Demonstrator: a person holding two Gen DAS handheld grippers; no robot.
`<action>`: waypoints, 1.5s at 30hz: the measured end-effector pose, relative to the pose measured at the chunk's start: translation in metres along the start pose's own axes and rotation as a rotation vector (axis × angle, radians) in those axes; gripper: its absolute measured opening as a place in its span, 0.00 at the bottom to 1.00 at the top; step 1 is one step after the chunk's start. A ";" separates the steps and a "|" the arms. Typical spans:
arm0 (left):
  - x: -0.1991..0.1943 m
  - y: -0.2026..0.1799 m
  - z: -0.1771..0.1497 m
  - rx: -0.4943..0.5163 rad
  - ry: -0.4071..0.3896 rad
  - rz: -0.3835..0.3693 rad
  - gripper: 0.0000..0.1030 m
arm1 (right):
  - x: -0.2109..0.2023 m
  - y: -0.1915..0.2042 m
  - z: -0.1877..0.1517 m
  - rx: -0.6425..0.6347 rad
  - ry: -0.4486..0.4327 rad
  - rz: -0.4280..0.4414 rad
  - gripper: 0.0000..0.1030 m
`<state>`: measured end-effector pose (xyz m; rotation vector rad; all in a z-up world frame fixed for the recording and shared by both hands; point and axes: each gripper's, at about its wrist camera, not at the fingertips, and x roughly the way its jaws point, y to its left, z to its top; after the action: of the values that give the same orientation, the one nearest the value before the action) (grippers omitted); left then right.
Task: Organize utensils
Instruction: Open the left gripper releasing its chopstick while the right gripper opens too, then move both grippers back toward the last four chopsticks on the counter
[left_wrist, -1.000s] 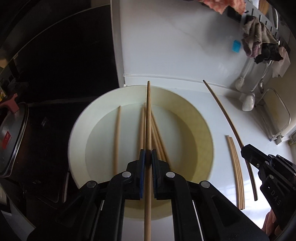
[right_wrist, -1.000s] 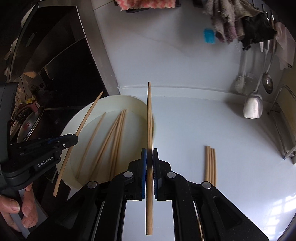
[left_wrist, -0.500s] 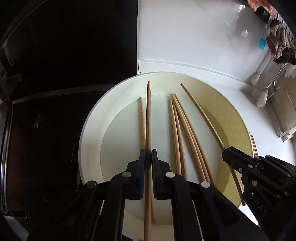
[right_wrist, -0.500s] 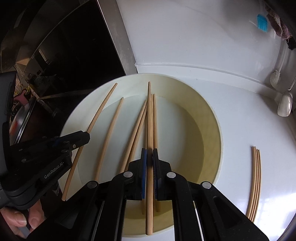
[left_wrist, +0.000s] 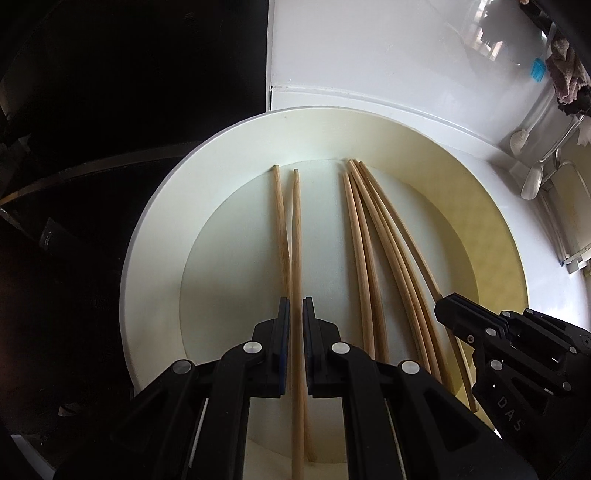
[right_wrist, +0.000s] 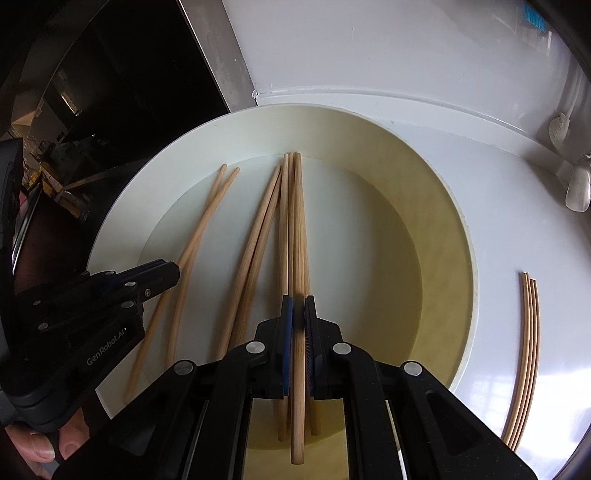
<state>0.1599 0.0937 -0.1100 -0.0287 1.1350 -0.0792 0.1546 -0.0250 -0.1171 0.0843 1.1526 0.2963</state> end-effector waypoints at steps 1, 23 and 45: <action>-0.001 0.001 0.000 -0.004 -0.002 0.001 0.15 | 0.001 0.000 0.000 -0.002 0.004 0.001 0.06; -0.065 0.004 -0.013 -0.033 -0.134 0.021 0.74 | -0.061 -0.010 -0.023 -0.020 -0.106 -0.020 0.39; -0.113 -0.077 -0.072 0.046 -0.169 -0.033 0.80 | -0.133 -0.086 -0.105 0.085 -0.157 -0.076 0.46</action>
<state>0.0435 0.0271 -0.0338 -0.0129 0.9640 -0.1305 0.0261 -0.1532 -0.0608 0.1359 1.0093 0.1700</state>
